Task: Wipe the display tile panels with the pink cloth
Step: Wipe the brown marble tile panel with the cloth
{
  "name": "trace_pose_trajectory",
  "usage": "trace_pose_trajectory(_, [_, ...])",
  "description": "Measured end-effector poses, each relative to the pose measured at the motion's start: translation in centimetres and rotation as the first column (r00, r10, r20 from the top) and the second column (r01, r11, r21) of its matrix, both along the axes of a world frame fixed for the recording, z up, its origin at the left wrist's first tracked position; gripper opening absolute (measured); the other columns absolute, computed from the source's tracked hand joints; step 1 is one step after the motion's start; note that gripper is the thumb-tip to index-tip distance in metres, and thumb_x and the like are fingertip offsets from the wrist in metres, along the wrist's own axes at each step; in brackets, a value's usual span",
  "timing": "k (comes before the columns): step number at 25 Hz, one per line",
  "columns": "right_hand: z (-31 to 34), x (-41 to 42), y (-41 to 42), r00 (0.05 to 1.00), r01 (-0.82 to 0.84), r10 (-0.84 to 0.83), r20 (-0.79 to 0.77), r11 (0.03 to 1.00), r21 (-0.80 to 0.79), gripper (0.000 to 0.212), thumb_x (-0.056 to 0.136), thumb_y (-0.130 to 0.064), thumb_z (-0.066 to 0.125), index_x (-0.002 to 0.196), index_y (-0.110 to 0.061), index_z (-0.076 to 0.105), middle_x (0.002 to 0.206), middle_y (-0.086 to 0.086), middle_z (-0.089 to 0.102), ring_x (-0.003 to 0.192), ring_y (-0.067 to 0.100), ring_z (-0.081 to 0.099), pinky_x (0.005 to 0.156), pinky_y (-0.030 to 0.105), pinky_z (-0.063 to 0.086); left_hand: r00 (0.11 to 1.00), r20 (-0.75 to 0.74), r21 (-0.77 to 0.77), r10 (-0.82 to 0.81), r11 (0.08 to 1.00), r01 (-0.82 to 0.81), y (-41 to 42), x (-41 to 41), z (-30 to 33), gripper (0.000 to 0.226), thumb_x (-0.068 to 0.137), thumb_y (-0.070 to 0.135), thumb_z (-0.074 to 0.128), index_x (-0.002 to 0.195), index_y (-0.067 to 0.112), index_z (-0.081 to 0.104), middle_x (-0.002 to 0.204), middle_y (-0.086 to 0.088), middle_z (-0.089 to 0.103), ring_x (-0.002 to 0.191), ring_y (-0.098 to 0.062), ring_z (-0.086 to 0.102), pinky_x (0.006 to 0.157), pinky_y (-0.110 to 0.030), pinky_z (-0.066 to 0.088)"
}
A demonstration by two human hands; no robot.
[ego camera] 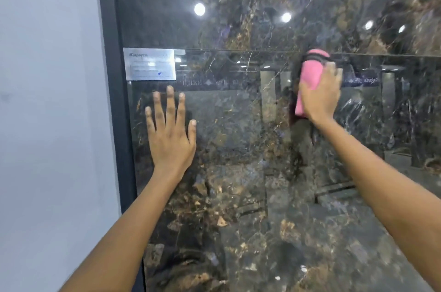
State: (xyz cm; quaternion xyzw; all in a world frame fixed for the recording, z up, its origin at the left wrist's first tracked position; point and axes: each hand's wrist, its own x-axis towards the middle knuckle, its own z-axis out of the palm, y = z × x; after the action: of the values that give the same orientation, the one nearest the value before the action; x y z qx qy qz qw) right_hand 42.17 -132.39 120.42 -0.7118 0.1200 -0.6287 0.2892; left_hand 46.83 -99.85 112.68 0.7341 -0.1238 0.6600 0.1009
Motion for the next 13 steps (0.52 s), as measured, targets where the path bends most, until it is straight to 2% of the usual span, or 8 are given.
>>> trace_pose_trajectory(2, [2.1, 0.0, 2.7, 1.000, -0.003, 0.000, 0.019, 0.992, 0.130, 0.069, 0.088, -0.023, 0.052, 0.150, -0.007, 0.026, 0.157, 0.013, 0.024, 0.145, 0.030, 0.020, 0.114, 0.053, 0.025, 1.000, 0.001, -0.009, 0.005, 1.000, -0.005, -0.2, 0.0, -0.1, 0.061, 0.102, 0.040, 0.025, 0.158, 0.017, 0.013, 0.165, -0.006, 0.003, 0.151, -0.030, -0.001, 0.121, -0.043, -0.007])
trace_pose_trajectory(4, [0.2, 0.8, 7.5, 0.990, -0.061, 0.101, 0.098, 0.933, -0.356, 0.074, 0.080, -0.023, 0.048, 0.149, -0.005, 0.029, 0.154, 0.018, 0.030, 0.144, 0.031, 0.024, 0.113, 0.044, 0.026, 1.000, 0.007, -0.011, 0.018, 1.000, -0.018, -0.3, 0.0, -0.3, 0.060, 0.102, 0.039, 0.023, 0.157, 0.017, 0.015, 0.165, -0.006, 0.005, 0.151, -0.029, 0.000, 0.121, -0.042, -0.006])
trace_pose_trajectory(6, [-4.1, 0.9, 11.2, 0.985, -0.107, 0.169, -0.034, 0.447, -0.888, 0.077, 0.074, -0.027, 0.046, 0.147, -0.005, 0.036, 0.153, 0.016, 0.033, 0.144, 0.030, 0.025, 0.108, 0.038, 0.027, 1.000, 0.004, -0.012, 0.026, 1.000, -0.026, -0.1, 0.0, -0.1, 0.059, 0.102, 0.037, 0.022, 0.157, 0.017, 0.016, 0.165, -0.006, 0.007, 0.151, -0.029, 0.001, 0.122, -0.042, -0.004])
trace_pose_trajectory(7, [-4.2, 0.8, 11.1, 0.991, -0.083, 0.122, -0.055, 0.238, -0.968, 0.075, 0.074, -0.028, 0.047, 0.145, -0.005, 0.039, 0.152, 0.015, 0.036, 0.143, 0.031, 0.028, 0.107, 0.036, 0.027, 1.000, -0.001, -0.012, 0.028, 1.000, -0.028, 0.0, 0.0, -0.1, 0.059, 0.102, 0.036, 0.022, 0.157, 0.017, 0.015, 0.165, -0.006, 0.008, 0.151, -0.028, 0.001, 0.122, -0.042, -0.003])
trace_pose_trajectory(8, [-2.9, 0.8, 9.8, 0.992, -0.060, 0.119, -0.037, 0.194, -0.979, 0.072, 0.075, -0.027, 0.047, 0.144, -0.005, 0.042, 0.150, 0.017, 0.039, 0.140, 0.034, 0.033, 0.106, 0.033, 0.026, 0.999, -0.011, -0.010, 0.033, 0.999, -0.033, 0.0, -0.1, -0.1, 0.059, 0.102, 0.036, 0.022, 0.157, 0.018, 0.014, 0.165, -0.006, 0.007, 0.151, -0.028, 0.000, 0.122, -0.042, -0.003])
trace_pose_trajectory(9, [-0.7, 0.8, 8.2, 0.990, -0.070, 0.140, -0.022, 0.350, -0.934, 0.070, 0.076, -0.025, 0.048, 0.143, -0.006, 0.043, 0.148, 0.019, 0.041, 0.137, 0.036, 0.038, 0.106, 0.031, 0.025, 0.999, -0.022, -0.008, 0.039, 0.999, -0.039, -0.1, -0.1, -0.2, 0.059, 0.102, 0.037, 0.021, 0.157, 0.019, 0.012, 0.165, -0.005, 0.005, 0.152, -0.027, -0.002, 0.122, -0.042, -0.003])
trace_pose_trajectory(11, [4.3, 0.5, 5.4, 0.986, -0.092, 0.156, 0.061, 0.810, -0.578, 0.071, 0.079, -0.023, 0.053, 0.147, -0.011, 0.037, 0.151, 0.016, 0.037, 0.138, 0.035, 0.034, 0.111, 0.040, 0.024, 0.997, -0.044, -0.011, 0.058, 0.998, -0.059, -0.1, -0.3, -0.3, 0.059, 0.102, 0.037, 0.021, 0.158, 0.020, 0.011, 0.165, -0.003, 0.001, 0.152, -0.025, -0.005, 0.122, -0.042, -0.003])
trace_pose_trajectory(13, [5.6, 0.5, 4.5, 0.985, -0.106, 0.153, 0.083, 0.905, -0.412, 0.072, 0.080, -0.023, 0.056, 0.149, -0.016, 0.035, 0.155, 0.007, 0.032, 0.143, 0.030, 0.024, 0.110, 0.053, 0.028, 0.997, -0.051, -0.031, 0.061, 0.998, -0.062, -0.3, -0.4, -0.2, 0.059, 0.102, 0.038, 0.021, 0.157, 0.020, 0.011, 0.165, -0.001, 0.000, 0.151, -0.022, -0.007, 0.122, -0.041, -0.004])
